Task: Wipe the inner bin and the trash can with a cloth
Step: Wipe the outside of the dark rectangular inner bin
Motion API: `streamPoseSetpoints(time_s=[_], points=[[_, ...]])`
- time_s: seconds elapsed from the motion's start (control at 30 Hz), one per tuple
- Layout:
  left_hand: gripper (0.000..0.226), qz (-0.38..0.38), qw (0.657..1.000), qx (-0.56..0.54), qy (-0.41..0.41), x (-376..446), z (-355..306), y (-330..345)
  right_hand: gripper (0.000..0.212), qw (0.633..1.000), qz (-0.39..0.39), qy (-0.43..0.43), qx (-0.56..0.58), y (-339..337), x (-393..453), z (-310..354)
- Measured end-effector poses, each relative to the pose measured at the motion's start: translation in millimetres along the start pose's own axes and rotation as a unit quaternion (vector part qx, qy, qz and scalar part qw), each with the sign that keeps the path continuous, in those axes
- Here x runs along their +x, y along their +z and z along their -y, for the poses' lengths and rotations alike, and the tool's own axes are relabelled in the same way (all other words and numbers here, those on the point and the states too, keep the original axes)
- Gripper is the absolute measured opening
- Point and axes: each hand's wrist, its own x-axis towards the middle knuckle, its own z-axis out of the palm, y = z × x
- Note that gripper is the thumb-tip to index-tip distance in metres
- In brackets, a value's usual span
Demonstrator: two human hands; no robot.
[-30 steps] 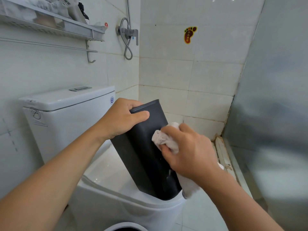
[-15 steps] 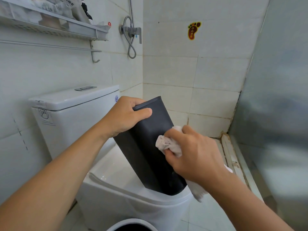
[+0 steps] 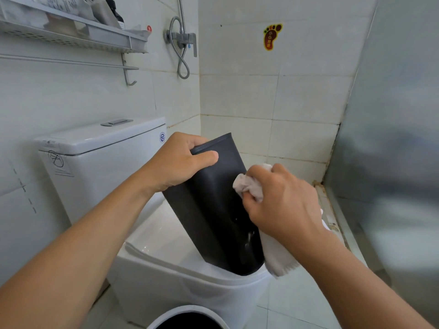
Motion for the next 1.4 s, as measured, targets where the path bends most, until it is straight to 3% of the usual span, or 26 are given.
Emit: streamPoseSetpoints(time_s=[0.07,0.2,0.37,0.43,0.57,0.73,0.93,1.1,1.27,1.4], points=[[0.044,-0.001,1.0,0.009,0.012,-1,-3,4,0.019,1.0,-0.015,-0.004,-0.009,0,1,0],[0.037,-0.026,1.0,0.009,0.008,1,-3,6,0.023,0.994,0.02,-0.103,-0.03,0,-12,4],[0.037,-0.011,1.0,0.019,0.008,0,-4,5,0.023,0.999,0.011,0.032,0.017,4,6,-9],[0.037,-0.018,1.0,0.023,0.009,0,-6,8,0.022,1.0,-0.005,0.027,0.012,5,6,-8],[0.04,-0.04,0.999,0.008,-0.004,2,-1,3,0.029,0.993,0.06,-0.028,0.094,6,-9,-1],[0.04,-0.028,1.0,0.01,-0.004,0,-2,4,0.026,0.989,0.029,0.083,0.115,18,16,-21],[0.039,-0.047,0.999,-0.008,-0.014,1,2,0,0.03,0.988,0.082,-0.028,0.13,12,-10,-11],[0.038,-0.03,0.999,0.0,-0.017,-1,1,1,0.024,0.987,0.026,0.081,0.139,22,13,-22],[0.041,-0.05,0.998,-0.012,-0.027,-1,4,-2,0.032,0.987,0.085,-0.046,0.129,11,-8,-11],[0.028,-0.058,0.998,-0.007,-0.036,-1,4,0,0.029,0.989,0.051,0.019,0.136,19,7,-16]])
